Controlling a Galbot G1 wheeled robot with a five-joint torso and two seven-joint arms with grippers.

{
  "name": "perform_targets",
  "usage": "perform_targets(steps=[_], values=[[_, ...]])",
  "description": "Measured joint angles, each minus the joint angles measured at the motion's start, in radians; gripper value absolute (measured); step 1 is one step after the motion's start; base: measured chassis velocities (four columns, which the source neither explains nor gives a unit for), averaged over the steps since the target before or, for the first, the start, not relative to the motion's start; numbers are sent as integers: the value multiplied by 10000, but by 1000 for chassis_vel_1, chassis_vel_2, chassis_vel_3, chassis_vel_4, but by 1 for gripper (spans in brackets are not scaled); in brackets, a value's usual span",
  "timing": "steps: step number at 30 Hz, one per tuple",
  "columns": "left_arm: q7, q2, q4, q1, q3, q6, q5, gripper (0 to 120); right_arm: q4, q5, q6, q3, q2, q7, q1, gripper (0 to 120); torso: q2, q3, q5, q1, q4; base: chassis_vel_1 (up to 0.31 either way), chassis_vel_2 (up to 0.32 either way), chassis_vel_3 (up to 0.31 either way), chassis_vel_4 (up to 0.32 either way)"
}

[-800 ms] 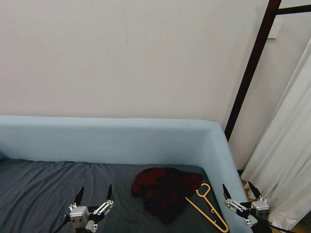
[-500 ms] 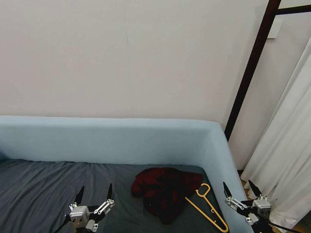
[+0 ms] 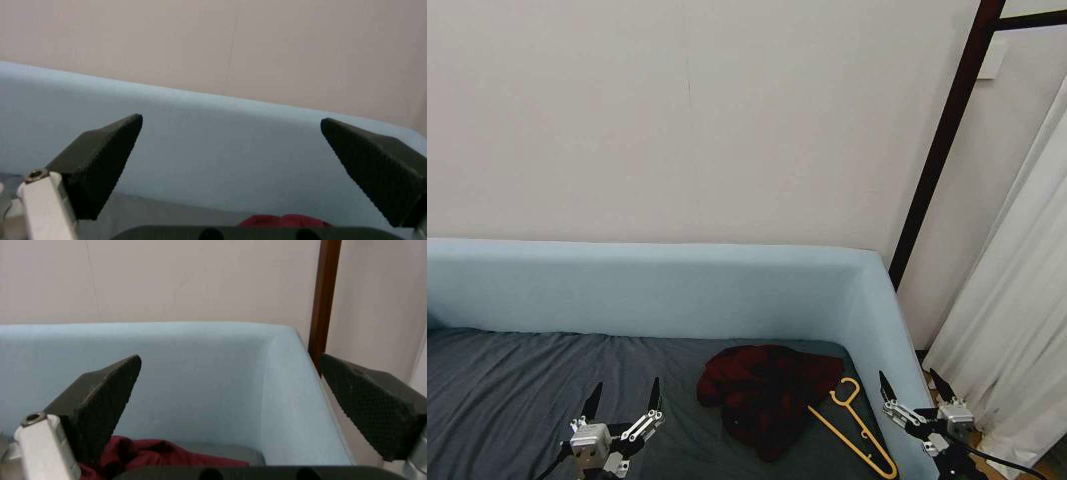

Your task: Pick up the clothes from the sofa and hang them on the clothes hanger.

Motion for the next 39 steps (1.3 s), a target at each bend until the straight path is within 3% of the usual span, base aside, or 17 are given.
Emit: perform_targets(steps=[8,11,13,16,22,29,31,33,39], values=[[-66,165,448,-53,111,-78,223,100,547,1612,-1265,-312,-895,566,215,100,0,0,-3,0,-2,0,0,0,0],[-135,236,616,-91,174,-96,230,100,423,1901,-1549,-403,-1197,652,419,100,0,1,-2,0,6,0,0,0,0],[-147,345,650,-108,169,-89,246,100,109,1970,-1638,-545,-1396,570,730,100,0,0,0,0,-8,0,0,0,0],[-150,380,478,90,3,-93,255,100,-110,2751,-2322,-1179,-1633,783,1464,100,-1,0,0,0,3,0,0,0,0],[-202,335,308,250,-213,-98,273,100,-555,4385,-3651,-2443,-1673,1664,2689,100,0,0,0,0,-1,0,0,0,0],[-250,154,226,376,-373,-97,377,100,-2524,6463,-4829,-3995,-1170,2599,4848,100,-2,1,-3,1,2,0,0,0,0],[-270,107,116,398,-480,-98,403,100,-3694,6210,-4859,-4839,-927,2409,5655,100,-2,1,-3,0,-1,0,0,0,0],[-274,101,93,398,-510,-97,404,100,-4021,5987,-4805,-5145,-891,2212,5853,100,-2,2,-1,0,0,0,0,0,0],[-316,44,119,373,-615,-101,390,100,-5944,3862,-4189,-6653,-762,621,6971,100,-1,1,0,1,0,0,0,0,0]])
